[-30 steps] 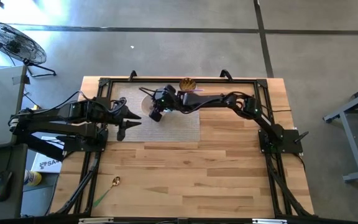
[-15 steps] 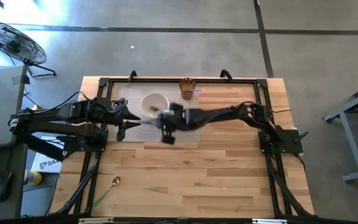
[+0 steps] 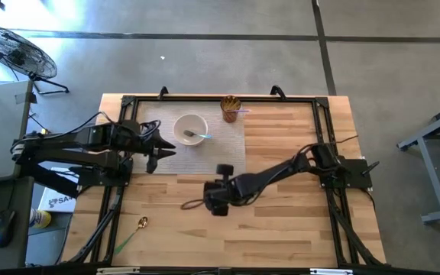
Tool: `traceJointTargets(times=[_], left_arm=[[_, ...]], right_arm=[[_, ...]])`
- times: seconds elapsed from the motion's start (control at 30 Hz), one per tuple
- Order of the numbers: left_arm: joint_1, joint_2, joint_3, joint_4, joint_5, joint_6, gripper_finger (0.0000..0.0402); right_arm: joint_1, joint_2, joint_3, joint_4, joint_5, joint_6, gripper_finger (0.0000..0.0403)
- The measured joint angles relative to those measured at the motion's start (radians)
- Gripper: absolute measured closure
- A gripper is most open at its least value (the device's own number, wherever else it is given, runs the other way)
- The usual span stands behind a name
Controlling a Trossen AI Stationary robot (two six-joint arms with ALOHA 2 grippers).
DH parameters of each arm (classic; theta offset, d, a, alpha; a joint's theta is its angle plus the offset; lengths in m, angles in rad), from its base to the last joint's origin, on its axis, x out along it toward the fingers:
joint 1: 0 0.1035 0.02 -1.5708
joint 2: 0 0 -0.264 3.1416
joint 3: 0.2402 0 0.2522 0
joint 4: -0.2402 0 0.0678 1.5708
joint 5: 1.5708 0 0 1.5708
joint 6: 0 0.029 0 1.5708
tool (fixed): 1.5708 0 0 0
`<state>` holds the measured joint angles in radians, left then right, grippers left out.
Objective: Pick & Place Utensil
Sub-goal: Put the green spoon into the white bowl
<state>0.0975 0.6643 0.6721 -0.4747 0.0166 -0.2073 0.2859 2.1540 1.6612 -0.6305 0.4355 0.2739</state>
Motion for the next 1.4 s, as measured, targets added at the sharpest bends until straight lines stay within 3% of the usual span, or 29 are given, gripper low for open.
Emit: traceJointTargets(times=[0.1, 0.2, 0.33, 0.47, 0.63, 0.9, 1.1, 1.4], left_arm=[[0.0, 0.04, -0.014, 0.038, 0.028, -0.001, 0.0293], [-0.011, 0.082, -0.014, 0.067, 0.142, -0.026, 0.0293], [-0.107, 0.114, -0.014, 0.087, 0.215, -0.047, 0.0293], [-0.271, 0.122, -0.014, 0.085, 0.134, -0.107, 0.0293], [-0.524, 0.127, -0.014, 0.08, -0.093, -0.209, 0.0293], [-0.848, 0.179, -0.014, -0.09, -0.355, -0.476, 0.0293], [-0.945, 0.26, -0.014, -0.131, -0.358, -0.579, 0.0293], [-0.939, 0.333, -0.014, -0.098, -0.297, -0.661, 0.0293]], right_arm=[[0.018, 0.0, -0.01, -0.008, 0.002, 0.016, 0.0398], [0.024, 0.0, -0.009, 0.0, 0.021, 0.016, 0.0401], [0.029, -0.002, -0.009, -0.007, 0.063, 0.015, 0.0399], [0.029, -0.003, -0.008, -0.075, 0.052, 0.015, 0.04], [0.027, -0.003, -0.008, -0.179, 0.042, 0.056, 0.0399], [0.014, -0.046, -0.007, -0.297, 0.043, 0.11, 0.0401], [0.011, -0.132, -0.006, -0.292, 0.084, 0.114, 0.0401], [0.008, -0.19, -0.006, -0.285, 0.085, 0.071, 0.04]])
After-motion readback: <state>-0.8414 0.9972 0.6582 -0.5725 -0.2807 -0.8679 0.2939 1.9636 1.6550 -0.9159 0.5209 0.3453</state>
